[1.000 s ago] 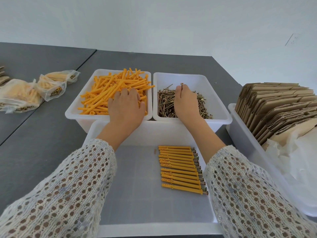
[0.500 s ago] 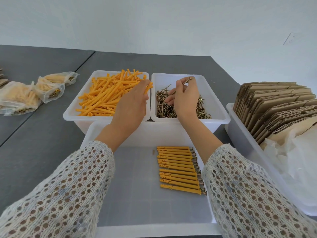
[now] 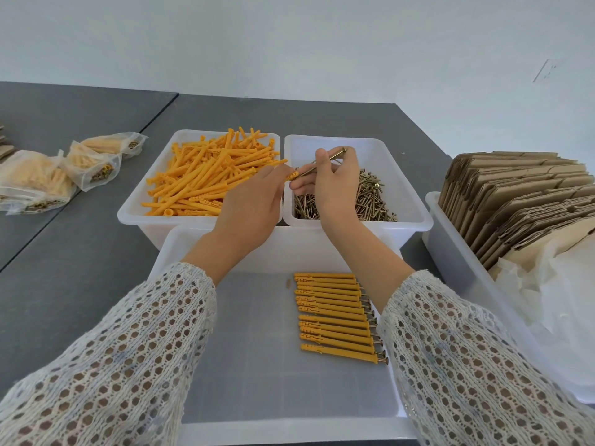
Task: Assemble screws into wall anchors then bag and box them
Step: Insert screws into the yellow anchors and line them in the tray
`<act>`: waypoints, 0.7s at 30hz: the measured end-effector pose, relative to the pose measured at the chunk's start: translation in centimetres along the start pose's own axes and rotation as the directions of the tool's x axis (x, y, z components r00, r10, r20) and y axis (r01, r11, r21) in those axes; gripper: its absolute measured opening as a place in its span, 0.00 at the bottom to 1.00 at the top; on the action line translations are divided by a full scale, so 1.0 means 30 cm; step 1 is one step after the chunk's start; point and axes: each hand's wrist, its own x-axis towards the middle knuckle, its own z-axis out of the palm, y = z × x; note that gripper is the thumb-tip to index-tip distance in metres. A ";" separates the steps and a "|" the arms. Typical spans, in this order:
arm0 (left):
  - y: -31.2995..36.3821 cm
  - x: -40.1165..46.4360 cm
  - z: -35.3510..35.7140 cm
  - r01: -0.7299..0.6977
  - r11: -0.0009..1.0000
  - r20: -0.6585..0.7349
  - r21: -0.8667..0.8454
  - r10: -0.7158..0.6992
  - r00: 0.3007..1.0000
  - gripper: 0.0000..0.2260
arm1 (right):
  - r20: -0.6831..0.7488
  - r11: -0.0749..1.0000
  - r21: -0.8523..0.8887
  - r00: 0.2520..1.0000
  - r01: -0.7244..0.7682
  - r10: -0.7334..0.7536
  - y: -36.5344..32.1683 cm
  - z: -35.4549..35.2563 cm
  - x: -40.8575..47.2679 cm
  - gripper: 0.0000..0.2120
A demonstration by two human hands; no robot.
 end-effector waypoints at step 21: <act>0.002 0.004 0.002 0.013 1.000 0.045 0.015 -0.014 0.999 0.11 | 0.016 0.991 0.108 0.997 -0.083 0.082 -0.006 0.000 0.013 0.05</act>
